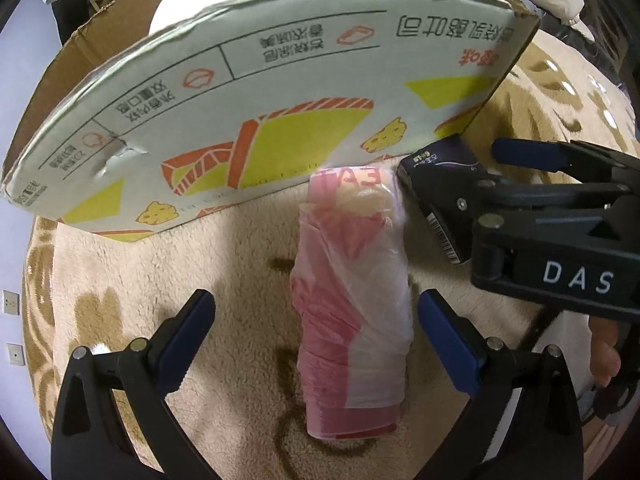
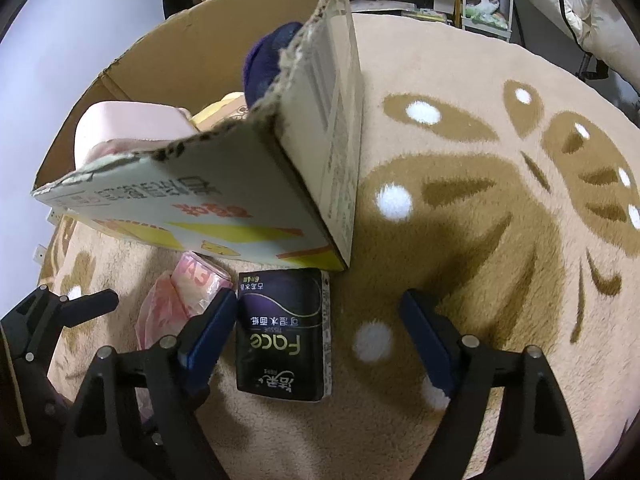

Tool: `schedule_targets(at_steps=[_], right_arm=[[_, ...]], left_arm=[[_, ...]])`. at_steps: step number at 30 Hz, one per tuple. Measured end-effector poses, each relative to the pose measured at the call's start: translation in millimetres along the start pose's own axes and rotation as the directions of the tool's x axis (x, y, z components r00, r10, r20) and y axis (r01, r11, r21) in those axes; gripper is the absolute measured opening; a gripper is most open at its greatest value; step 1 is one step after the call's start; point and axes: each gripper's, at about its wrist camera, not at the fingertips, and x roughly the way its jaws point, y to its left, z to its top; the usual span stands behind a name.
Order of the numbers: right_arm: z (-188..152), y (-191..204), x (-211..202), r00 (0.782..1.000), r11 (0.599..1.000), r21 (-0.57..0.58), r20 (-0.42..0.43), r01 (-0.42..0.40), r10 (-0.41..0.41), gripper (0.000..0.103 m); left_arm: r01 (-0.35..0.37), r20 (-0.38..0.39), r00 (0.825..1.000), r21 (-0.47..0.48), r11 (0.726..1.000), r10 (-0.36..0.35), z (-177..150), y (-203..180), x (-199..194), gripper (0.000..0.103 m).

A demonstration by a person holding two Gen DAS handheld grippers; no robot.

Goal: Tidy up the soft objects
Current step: 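Grasp the pink tissue pack with the left tool while the right tool grasps the black Face tissue pack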

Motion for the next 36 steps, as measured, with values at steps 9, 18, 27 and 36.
schedule_targets(at_steps=[9,18,27,36], right_arm=[[-4,8,2,1.000,0.999,-0.033,-0.001,0.000,0.000,0.076],[-11,23,4,1.000,0.999,-0.039,-0.013,-0.005,0.004,0.072],[-19,30,7,0.999,0.997,-0.078,-0.033,0.023,-0.026,0.062],[-28,32,-5,1.000,0.998,-0.062,-0.020,0.008,-0.010,0.052]], left_arm=[[-0.031,-0.004,1.000,0.001,1.000,0.031,-2,8,9,0.101],[-0.002,-0.012,1.000,0.000,1.000,0.002,-12,-3,11,0.089],[0.052,-0.019,0.998,-0.023,0.998,-0.052,-20,3,15,0.073],[0.074,-0.016,0.997,-0.036,0.997,-0.074,-25,-2,1,0.048]])
